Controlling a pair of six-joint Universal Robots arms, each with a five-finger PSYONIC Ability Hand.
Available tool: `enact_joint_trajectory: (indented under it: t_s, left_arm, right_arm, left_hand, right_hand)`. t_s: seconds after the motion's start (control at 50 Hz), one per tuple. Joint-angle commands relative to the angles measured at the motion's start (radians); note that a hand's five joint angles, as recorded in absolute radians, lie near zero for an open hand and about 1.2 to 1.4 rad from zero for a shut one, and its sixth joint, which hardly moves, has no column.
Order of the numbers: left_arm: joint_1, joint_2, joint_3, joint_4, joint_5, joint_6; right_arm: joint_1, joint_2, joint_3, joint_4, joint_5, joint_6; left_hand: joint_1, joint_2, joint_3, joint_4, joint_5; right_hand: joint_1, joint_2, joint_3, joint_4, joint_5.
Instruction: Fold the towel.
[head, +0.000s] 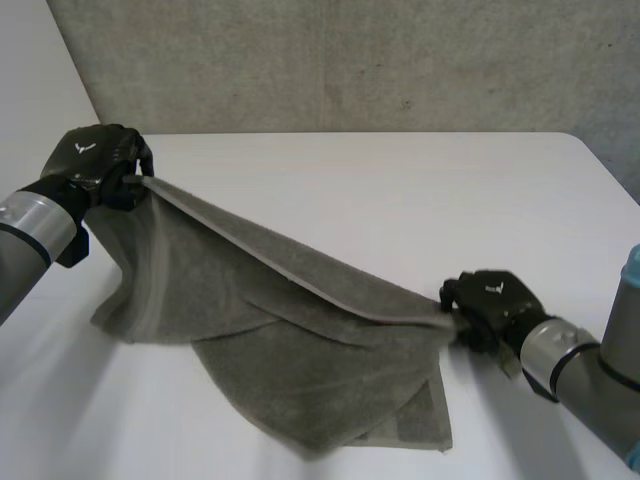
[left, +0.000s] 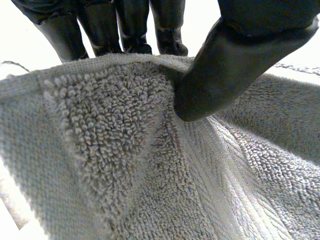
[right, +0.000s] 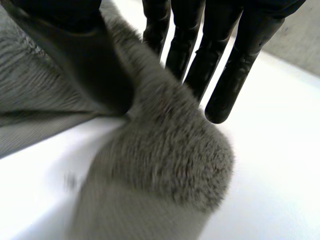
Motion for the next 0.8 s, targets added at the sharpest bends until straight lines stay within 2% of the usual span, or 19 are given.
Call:
enact_joint_trajectory:
  t_s: [0.02,0.14,0.16,0.18,0.2,0.22,0.26,0.28,0.32,0.34,0.38,0.48,0.56,0.6,0.68,0.72,0.74,0.76,0.8]
  left_arm:
    - [0.004,-0.017,0.069,0.015,0.004,0.003]
    - [-0.011,-0.114,0.197,0.050,-0.004,0.009]
    - [-0.019,-0.147,0.270,0.057,-0.007,0.012]
    - [-0.026,-0.181,0.351,0.059,-0.008,0.010]
    - [-0.027,-0.181,0.352,0.059,-0.008,0.010]
    - [-0.034,-0.213,0.441,0.062,-0.011,0.007]
    - [-0.042,-0.247,0.537,0.064,-0.024,0.007]
    - [-0.048,-0.276,0.634,0.065,-0.051,0.004]
    - [-0.057,-0.298,0.728,0.070,-0.088,0.003]
    - [-0.063,-0.310,0.805,0.086,-0.128,-0.002]
    - [-0.065,-0.315,0.866,0.112,-0.166,-0.006]
    - [-0.062,-0.307,0.907,0.212,-0.228,-0.058]
    - [-0.053,-0.304,0.815,0.223,-0.220,-0.112]
    - [-0.051,-0.303,0.741,0.222,-0.209,-0.117]
    - [-0.048,-0.287,0.562,0.232,-0.151,-0.112]
    - [-0.040,-0.286,0.394,0.246,-0.056,-0.105]
    - [-0.040,-0.286,0.393,0.246,-0.056,-0.105]
    - [-0.034,-0.286,0.317,0.260,-0.007,-0.100]
    - [-0.028,-0.286,0.246,0.272,0.033,-0.094]
  right_arm:
    - [0.005,-0.015,-0.171,0.027,-0.011,0.000]
    - [0.033,0.026,-0.510,0.135,-0.062,-0.011]
    - [0.048,0.070,-0.630,0.154,-0.088,-0.016]
    - [0.048,0.071,-0.631,0.154,-0.088,-0.016]
    - [0.066,0.121,-0.766,0.165,-0.099,-0.022]
    - [0.067,0.121,-0.767,0.165,-0.099,-0.022]
    - [0.117,0.224,-1.063,0.171,-0.099,-0.026]
    - [0.117,0.224,-1.065,0.171,-0.099,-0.026]
    - [0.134,0.320,-1.340,0.169,-0.070,-0.023]
    - [0.134,0.321,-1.341,0.169,-0.070,-0.023]
    - [0.136,0.394,-1.556,0.163,-0.047,-0.020]
    - [0.139,0.485,-1.747,0.171,-0.053,-0.017]
    - [0.145,0.500,-1.726,0.220,-0.065,-0.019]
    - [0.145,0.505,-1.630,0.313,-0.092,-0.038]
    - [0.146,0.503,-1.500,0.370,-0.122,-0.089]
    - [0.143,0.497,-1.422,0.387,-0.131,-0.131]
    - [0.136,0.494,-1.346,0.393,-0.139,-0.170]
    - [0.133,0.486,-1.265,0.392,-0.140,-0.208]
    - [0.131,0.480,-1.188,0.392,-0.136,-0.242]
  left_hand:
    - [0.143,0.054,0.055,0.037,0.127]
    - [0.143,0.054,0.055,0.037,0.127]
    - [0.143,0.054,0.055,0.037,0.127]
    - [0.143,0.054,0.055,0.037,0.127]
    - [0.143,0.054,0.055,0.037,0.127]
    - [0.143,0.054,0.055,0.037,0.127]
    - [0.143,0.054,0.055,0.037,0.127]
    - [0.143,0.054,0.055,0.037,0.127]
    - [0.143,0.054,0.055,0.037,0.127]
    - [0.143,0.054,0.055,0.037,0.127]
    - [0.143,0.054,0.055,0.037,0.127]
    - [0.143,0.054,0.055,0.037,0.127]
    - [0.143,0.054,0.055,0.037,0.127]
    - [0.143,0.054,0.055,0.037,0.127]
    - [0.143,0.054,0.055,0.037,0.127]
    - [0.143,0.054,0.055,0.037,0.127]
    - [0.143,0.054,0.055,0.037,0.127]
    - [0.143,0.054,0.055,0.037,0.127]
    - [0.143,0.054,0.055,0.037,0.127]
  right_hand:
    - [0.300,0.299,0.310,0.302,0.299]
    - [0.300,0.299,0.310,0.302,0.299]
    - [0.300,0.299,0.310,0.302,0.299]
    - [0.300,0.299,0.310,0.302,0.299]
    - [0.300,0.299,0.310,0.302,0.299]
    - [0.300,0.299,0.310,0.302,0.299]
    - [0.300,0.299,0.310,0.302,0.299]
    - [0.300,0.299,0.310,0.302,0.299]
    - [0.300,0.299,0.310,0.302,0.299]
    - [0.300,0.299,0.310,0.302,0.299]
    - [0.300,0.299,0.310,0.302,0.299]
    - [0.300,0.299,0.310,0.302,0.299]
    - [0.300,0.299,0.310,0.302,0.299]
    - [0.300,0.299,0.310,0.302,0.299]
    - [0.300,0.299,0.310,0.302,0.299]
    - [0.181,0.179,0.190,0.183,0.179]
    - [-0.064,-0.065,-0.054,-0.061,-0.065]
    - [-0.281,-0.282,-0.271,-0.279,-0.282]
    - [-0.388,-0.389,-0.378,-0.386,-0.389]
